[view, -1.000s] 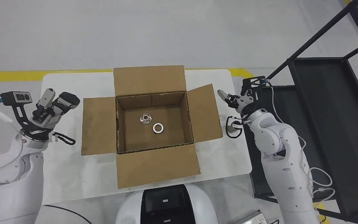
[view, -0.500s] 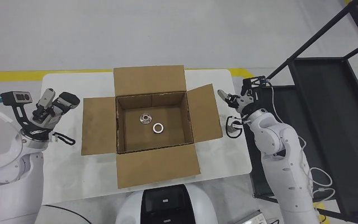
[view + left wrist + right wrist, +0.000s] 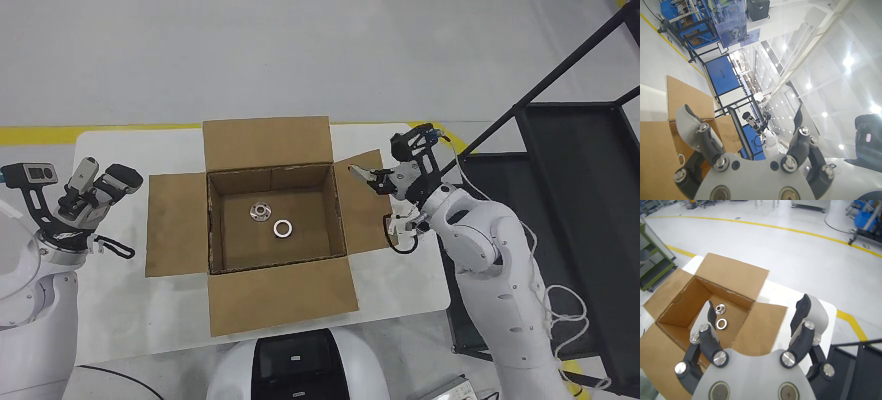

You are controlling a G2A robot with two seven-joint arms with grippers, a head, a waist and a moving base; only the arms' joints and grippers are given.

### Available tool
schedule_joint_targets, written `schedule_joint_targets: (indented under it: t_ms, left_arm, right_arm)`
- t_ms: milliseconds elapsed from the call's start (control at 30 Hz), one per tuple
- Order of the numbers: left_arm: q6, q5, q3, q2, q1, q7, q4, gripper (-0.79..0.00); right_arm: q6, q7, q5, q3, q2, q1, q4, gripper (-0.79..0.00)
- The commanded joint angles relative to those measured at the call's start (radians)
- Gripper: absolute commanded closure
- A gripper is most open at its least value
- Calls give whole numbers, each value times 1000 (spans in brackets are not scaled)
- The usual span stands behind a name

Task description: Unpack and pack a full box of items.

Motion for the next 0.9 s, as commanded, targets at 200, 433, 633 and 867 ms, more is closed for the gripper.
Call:
schedule_joint_targets:
  t_ms: [200, 433, 633, 867]
  left_arm:
    - [0, 0, 0, 0, 0, 0, 0, -785]
    - [0, 0, 0, 0, 0, 0, 0, -785]
    - [0, 0, 0, 0, 0, 0, 0, -785]
    - [0, 0, 0, 0, 0, 0, 0, -785]
  right_arm:
    - [-178, 164, 35, -227, -5, 119, 133, -785]
    - [-171, 241, -27, -407, -26, 247, 307, -785]
    - [-136, 267, -105, -549, -56, 363, 452, -785]
    - [-120, 233, -157, -692, -100, 473, 599, -785]
